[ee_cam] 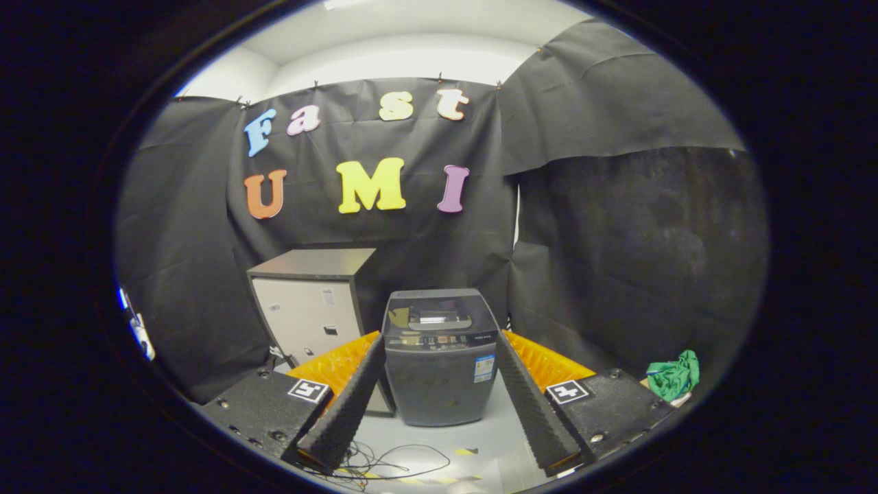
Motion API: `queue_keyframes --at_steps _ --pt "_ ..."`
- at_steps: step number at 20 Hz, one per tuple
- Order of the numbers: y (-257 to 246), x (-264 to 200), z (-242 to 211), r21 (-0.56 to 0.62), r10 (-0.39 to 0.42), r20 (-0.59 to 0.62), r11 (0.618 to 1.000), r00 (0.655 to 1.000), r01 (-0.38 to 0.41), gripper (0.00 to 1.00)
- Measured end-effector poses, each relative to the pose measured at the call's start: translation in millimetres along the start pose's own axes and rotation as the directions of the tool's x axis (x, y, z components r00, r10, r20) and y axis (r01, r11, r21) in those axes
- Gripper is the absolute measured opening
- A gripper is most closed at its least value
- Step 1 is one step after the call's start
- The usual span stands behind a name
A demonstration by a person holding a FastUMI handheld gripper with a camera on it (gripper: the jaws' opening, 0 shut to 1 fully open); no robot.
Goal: Put the clothes into the washing machine and then close the washing machine lid.
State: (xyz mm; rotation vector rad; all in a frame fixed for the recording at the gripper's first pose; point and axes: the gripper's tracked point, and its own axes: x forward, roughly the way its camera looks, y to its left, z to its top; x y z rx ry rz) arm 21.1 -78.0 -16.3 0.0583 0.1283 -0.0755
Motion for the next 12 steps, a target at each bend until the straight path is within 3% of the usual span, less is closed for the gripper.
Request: queue_keyframes --at_steps 12 --pt "11.1 -0.4 -1.4 -0.045 0.027 0.005 0.999 1.000 -0.026 1.00"
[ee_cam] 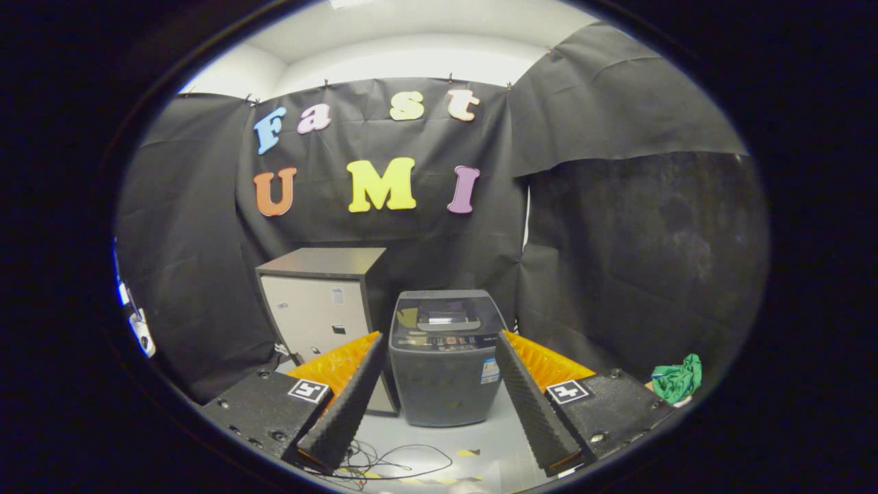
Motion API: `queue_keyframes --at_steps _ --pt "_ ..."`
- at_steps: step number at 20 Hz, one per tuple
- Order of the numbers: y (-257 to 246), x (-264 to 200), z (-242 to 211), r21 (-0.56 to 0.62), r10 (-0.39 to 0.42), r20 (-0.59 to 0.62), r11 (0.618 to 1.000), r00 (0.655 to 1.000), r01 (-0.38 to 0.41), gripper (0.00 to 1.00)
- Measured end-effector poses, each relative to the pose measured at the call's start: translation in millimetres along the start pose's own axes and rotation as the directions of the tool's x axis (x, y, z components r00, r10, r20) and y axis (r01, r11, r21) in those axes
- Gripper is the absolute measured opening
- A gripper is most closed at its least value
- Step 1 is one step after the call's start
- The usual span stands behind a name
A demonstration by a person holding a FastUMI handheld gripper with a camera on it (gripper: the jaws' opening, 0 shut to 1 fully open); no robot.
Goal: Put the clothes into the washing machine and then close the washing machine lid.
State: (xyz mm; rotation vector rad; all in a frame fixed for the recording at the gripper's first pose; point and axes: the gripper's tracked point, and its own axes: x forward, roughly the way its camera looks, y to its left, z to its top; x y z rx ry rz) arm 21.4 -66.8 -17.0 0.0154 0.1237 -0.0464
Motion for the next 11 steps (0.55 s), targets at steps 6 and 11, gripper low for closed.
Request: queue_keyframes --at_steps 6,11 --pt "4.5 -0.5 -2.4 0.003 0.006 -0.007 1.000 1.000 -0.005 1.00" --pt "9.9 1.5 0.9 0.000 0.016 -0.001 1.000 1.000 -0.016 1.00"
